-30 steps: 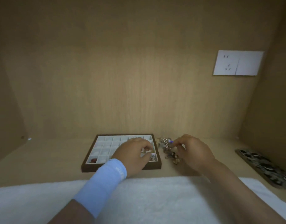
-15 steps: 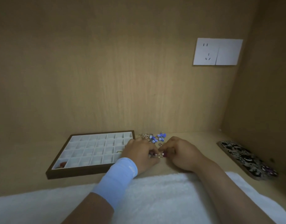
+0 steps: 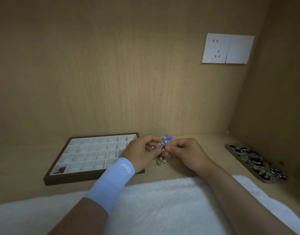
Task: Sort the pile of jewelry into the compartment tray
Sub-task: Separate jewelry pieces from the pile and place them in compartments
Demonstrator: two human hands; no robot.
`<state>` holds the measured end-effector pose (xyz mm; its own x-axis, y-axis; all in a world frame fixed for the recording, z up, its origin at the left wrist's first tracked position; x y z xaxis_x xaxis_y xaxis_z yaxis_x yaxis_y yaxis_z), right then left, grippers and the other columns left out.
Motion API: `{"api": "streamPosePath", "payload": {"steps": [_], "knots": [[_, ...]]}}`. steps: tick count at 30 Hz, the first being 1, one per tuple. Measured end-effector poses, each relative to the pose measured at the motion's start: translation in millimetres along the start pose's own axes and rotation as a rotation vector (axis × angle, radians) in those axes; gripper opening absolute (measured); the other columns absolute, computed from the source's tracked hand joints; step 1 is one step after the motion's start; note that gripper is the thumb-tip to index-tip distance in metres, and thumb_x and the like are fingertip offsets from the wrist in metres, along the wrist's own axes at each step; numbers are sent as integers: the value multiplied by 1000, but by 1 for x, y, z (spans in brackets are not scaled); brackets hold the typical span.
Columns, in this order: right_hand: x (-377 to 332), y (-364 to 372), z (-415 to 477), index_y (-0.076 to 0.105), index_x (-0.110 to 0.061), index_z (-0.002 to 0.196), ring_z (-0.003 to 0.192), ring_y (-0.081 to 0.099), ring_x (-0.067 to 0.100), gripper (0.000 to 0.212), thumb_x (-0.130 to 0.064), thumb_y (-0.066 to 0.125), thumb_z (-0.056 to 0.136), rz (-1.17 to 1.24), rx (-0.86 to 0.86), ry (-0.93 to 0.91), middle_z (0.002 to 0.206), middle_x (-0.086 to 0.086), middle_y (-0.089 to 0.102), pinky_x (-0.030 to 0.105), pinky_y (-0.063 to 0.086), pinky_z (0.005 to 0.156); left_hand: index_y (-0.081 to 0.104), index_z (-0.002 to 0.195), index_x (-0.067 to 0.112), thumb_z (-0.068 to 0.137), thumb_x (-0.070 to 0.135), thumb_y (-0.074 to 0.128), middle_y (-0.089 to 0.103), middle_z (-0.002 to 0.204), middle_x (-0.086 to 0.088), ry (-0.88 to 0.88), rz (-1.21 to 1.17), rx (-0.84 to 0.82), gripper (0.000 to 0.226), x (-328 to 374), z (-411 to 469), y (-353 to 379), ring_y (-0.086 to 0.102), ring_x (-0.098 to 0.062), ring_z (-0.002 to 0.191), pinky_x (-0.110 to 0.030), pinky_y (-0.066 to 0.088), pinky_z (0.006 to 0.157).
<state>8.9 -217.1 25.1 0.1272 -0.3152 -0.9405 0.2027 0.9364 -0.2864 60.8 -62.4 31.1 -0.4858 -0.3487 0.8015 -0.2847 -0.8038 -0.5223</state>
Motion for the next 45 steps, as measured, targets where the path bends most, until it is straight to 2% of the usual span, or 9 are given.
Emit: {"api": "streamPosePath", "payload": {"steps": [3, 6, 10, 14, 18, 21, 27, 34, 45], "knots": [[0, 7, -3, 76, 0, 84, 47, 48, 3, 22, -19, 67, 94, 93, 6, 67, 73, 10, 71, 16, 37, 50, 73, 84, 38, 82, 15, 75, 74, 85, 12, 25, -87, 51, 23, 4, 1, -9, 68, -8, 85, -21, 53, 81], [-2, 15, -6, 72, -9, 80, 43, 45, 7, 17, -18, 66, 94, 169, 1, 116, 68, -1, 68, 14, 32, 41, 75, 80, 26, 81, 9, 76, 74, 75, 9, 19, -195, 80, 17, 8, -2, -15, 65, 0, 69, -13, 49, 69], [-9, 26, -7, 69, -3, 94, 41, 48, 10, 6, -5, 64, 94, 313, 15, 100, 77, 8, 71, 14, 33, 37, 74, 79, 22, 82, 7, 74, 73, 74, 8, -16, -244, 112, 15, 11, -6, -22, 64, 1, 67, -9, 44, 65], [-22, 34, -11, 67, 9, 105, 46, 58, 0, 14, 4, 62, 92, 332, 41, 15, 81, 17, 71, 18, 40, 39, 73, 82, 31, 85, 26, 70, 73, 78, 10, -65, -98, 114, 7, 7, -10, -29, 66, -3, 79, -19, 48, 74], [-28, 46, -13, 74, 0, 100, 59, 61, 17, 12, 1, 69, 89, 298, 34, -50, 79, 14, 75, 22, 42, 42, 75, 80, 27, 83, 27, 73, 75, 79, 7, -134, -138, 133, 4, 2, -19, -47, 71, -11, 83, -29, 55, 81], [-35, 56, -16, 78, -9, 88, 52, 52, 19, 4, -7, 75, 86, 267, 52, -96, 71, 8, 74, 23, 41, 43, 75, 78, 23, 83, 22, 75, 76, 79, 4, -154, -186, 125, 4, 1, -29, -62, 72, -11, 80, -22, 52, 75], [-58, 78, -7, 75, -15, 75, 52, 57, 5, 16, -14, 70, 90, 68, 85, -180, 69, 4, 72, 24, 45, 52, 75, 90, 15, 88, 13, 69, 75, 81, 2, -181, -357, 105, 6, -2, -41, -86, 67, -5, 73, -16, 52, 68], [-82, 100, 18, 75, -24, 84, 66, 58, -3, 12, -32, 69, 89, -446, -58, -248, 77, -13, 69, 24, 49, 66, 76, 93, 22, 82, 11, 75, 77, 86, 3, -151, -259, 158, 16, -21, -48, -108, 71, -9, 86, -17, 50, 79], [-62, 125, 21, 75, -28, 84, 73, 60, 5, 15, -40, 68, 89, -915, -311, -266, 78, -11, 69, 29, 51, 71, 63, 84, 46, 88, 29, 59, 59, 99, 20, -60, 420, 89, 18, -42, -50, -109, 48, -3, 99, -24, 41, 93]]}}
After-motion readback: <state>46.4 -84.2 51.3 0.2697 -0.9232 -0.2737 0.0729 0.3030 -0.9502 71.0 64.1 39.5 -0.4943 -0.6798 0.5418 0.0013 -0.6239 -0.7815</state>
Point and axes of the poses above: each hand's wrist, its own z-axis towards the middle knuckle, its own y-axis out of the palm, x = y × z, the point moved 7 cm from there along z, towards the middle knuckle
